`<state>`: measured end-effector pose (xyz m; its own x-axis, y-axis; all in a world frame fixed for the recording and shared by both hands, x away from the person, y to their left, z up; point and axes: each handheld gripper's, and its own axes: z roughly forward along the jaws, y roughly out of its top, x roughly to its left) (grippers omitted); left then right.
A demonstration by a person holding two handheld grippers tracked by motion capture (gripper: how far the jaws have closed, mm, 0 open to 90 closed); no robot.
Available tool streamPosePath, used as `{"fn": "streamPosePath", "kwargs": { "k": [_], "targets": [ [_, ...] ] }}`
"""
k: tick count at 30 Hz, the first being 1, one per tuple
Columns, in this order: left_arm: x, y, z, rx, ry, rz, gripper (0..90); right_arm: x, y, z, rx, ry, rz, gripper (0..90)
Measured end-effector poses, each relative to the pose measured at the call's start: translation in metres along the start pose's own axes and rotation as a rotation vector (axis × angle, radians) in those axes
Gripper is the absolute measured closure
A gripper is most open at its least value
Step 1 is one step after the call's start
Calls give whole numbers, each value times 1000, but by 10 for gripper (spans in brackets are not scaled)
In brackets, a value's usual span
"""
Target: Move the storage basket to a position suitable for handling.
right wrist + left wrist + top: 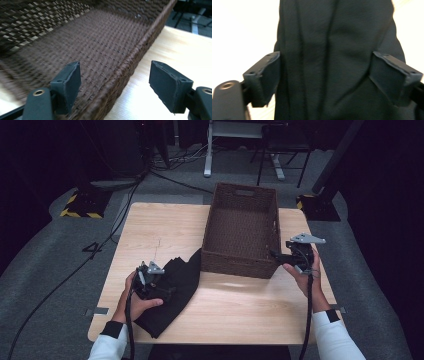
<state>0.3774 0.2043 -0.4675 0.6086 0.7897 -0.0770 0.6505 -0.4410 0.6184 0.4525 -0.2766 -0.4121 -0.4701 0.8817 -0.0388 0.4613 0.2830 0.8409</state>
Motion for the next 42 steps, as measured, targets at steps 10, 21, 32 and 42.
{"fn": "streamPosePath", "kwargs": {
  "k": [10, 21, 32, 42],
  "targets": [
    [2, -3, 12, 121, -178, 104, 123, 5, -23, -45, -90, 97, -23, 248],
    [-46, -4, 14, 150, -333, 261, 230, 7, -63, -72, -82, 148, -29, 247],
    [-75, 10, 39, 132, -300, 254, 7, 29, -99, -63, 33, 239, -85, 250],
    [-98, 38, 62, 101, -469, 409, 217, 83, -110, -52, 66, 401, -238, 265]
  ]
}}
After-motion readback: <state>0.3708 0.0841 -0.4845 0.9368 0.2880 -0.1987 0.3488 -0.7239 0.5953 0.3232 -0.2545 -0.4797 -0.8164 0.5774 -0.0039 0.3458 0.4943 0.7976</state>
